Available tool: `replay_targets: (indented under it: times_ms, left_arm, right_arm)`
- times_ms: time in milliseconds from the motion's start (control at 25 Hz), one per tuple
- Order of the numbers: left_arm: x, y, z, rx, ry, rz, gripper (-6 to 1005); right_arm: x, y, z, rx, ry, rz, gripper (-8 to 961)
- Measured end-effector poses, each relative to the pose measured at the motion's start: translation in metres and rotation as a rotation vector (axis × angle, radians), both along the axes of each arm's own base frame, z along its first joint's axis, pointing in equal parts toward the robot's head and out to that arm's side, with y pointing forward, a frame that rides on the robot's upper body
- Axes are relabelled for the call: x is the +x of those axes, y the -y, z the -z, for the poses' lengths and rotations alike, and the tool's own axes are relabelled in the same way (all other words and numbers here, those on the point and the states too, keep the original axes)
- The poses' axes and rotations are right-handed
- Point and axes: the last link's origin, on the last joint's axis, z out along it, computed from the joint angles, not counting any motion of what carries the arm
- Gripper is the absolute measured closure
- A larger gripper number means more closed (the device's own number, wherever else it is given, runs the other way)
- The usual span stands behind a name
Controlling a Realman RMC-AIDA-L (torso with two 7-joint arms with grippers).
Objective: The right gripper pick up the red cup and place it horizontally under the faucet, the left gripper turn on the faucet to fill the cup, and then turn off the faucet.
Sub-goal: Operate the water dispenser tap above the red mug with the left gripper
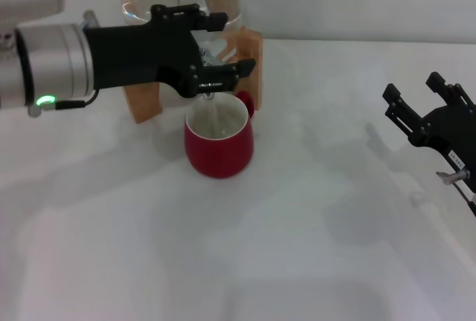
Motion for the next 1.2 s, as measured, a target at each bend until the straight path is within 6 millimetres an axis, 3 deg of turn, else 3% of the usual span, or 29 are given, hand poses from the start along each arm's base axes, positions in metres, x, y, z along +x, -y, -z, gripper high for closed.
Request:
replay_targets:
  times_ms: [200, 480, 1200]
  left_arm:
    - [-0.02, 0.012, 0.003, 0.116, 0.06, -0.022, 242]
    - [-0.032, 0.015, 0.012, 0.104, 0.073, -0.063, 242]
    - [-0.044, 0.019, 0.032, 0.051, 0.062, -0.099, 243]
  right_arm:
    - [0.0, 0.001, 0.0, 0.0, 0.0, 0.0, 146]
    - [-0.001, 0.001, 0.001, -0.005, -0.001, -0.006, 145]
    - [-0.003, 0.003, 0.005, -0.017, -0.002, -0.014, 146]
